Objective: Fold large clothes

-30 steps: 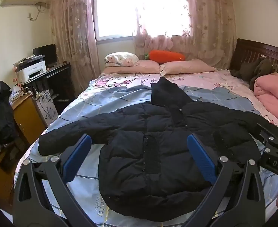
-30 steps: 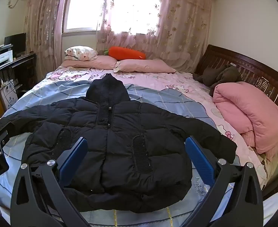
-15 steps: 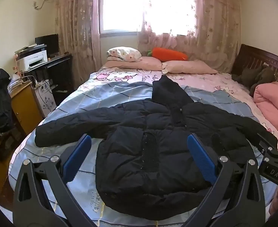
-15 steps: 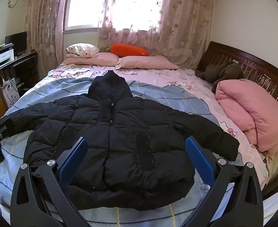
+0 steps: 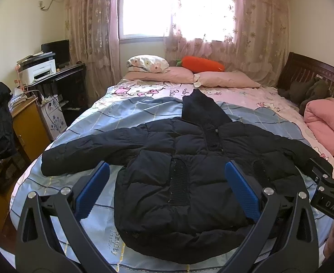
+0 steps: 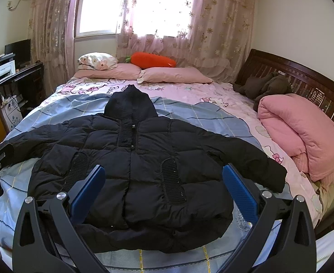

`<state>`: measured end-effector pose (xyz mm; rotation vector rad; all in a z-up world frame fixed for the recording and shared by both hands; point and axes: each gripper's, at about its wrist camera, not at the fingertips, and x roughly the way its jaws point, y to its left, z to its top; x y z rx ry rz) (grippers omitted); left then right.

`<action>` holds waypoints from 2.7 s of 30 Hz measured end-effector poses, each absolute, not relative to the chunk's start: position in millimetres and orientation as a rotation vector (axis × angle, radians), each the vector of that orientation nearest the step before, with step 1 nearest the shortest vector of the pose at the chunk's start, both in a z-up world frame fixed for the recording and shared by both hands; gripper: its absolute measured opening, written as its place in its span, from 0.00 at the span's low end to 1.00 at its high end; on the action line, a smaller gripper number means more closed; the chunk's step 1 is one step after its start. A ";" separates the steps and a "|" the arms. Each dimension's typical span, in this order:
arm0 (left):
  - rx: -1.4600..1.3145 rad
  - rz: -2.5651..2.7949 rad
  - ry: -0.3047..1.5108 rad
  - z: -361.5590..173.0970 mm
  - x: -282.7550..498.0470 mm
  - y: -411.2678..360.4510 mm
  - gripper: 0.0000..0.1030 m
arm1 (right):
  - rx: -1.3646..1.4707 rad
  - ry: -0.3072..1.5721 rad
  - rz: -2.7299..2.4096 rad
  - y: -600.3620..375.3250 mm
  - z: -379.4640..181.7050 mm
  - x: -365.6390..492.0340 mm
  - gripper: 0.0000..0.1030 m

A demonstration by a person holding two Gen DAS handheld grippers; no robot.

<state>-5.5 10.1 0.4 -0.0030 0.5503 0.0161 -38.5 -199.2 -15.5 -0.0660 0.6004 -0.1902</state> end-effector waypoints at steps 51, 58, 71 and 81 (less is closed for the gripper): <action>-0.014 0.029 0.596 -9.5 4.0 9.4 0.98 | -0.079 0.602 -0.204 -202.1 -9.4 -40.3 0.99; -0.014 0.024 0.604 -13.0 4.3 9.5 0.98 | -0.077 0.609 -0.204 -202.6 -9.3 -38.4 0.99; 0.035 -0.028 0.578 -26.1 11.5 1.4 0.98 | -0.177 0.554 -0.421 -196.5 -34.0 -9.5 0.99; -0.025 -0.005 0.815 -102.9 232.7 20.7 0.98 | -0.394 0.709 -0.562 -198.2 -115.5 195.3 0.99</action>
